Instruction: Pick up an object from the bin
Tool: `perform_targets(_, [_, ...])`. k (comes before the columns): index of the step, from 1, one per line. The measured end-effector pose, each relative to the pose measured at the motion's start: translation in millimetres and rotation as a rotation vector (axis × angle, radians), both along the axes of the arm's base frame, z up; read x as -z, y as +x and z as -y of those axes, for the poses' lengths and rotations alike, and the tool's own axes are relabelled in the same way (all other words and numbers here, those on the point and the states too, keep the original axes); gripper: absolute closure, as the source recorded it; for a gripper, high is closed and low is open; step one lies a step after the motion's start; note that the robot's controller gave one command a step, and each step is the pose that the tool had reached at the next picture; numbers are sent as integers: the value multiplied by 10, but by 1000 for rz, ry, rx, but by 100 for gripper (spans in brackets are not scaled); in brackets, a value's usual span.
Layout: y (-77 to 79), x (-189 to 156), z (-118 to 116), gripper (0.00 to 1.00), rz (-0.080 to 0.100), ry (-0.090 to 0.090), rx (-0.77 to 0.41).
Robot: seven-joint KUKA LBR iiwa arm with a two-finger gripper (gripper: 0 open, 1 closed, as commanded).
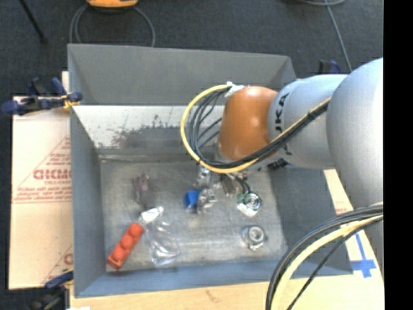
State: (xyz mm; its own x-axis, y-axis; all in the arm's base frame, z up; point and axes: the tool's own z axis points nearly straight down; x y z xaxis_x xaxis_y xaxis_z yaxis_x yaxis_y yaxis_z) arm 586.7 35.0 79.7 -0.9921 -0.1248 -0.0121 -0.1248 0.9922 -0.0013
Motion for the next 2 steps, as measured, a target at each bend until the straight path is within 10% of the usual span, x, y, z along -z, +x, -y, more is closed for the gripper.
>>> perform_targets(1, [-325,10,-101,100,19,-3,-102])
perform_targets(2, [-217,-1909,283,100,1,-5,-329])
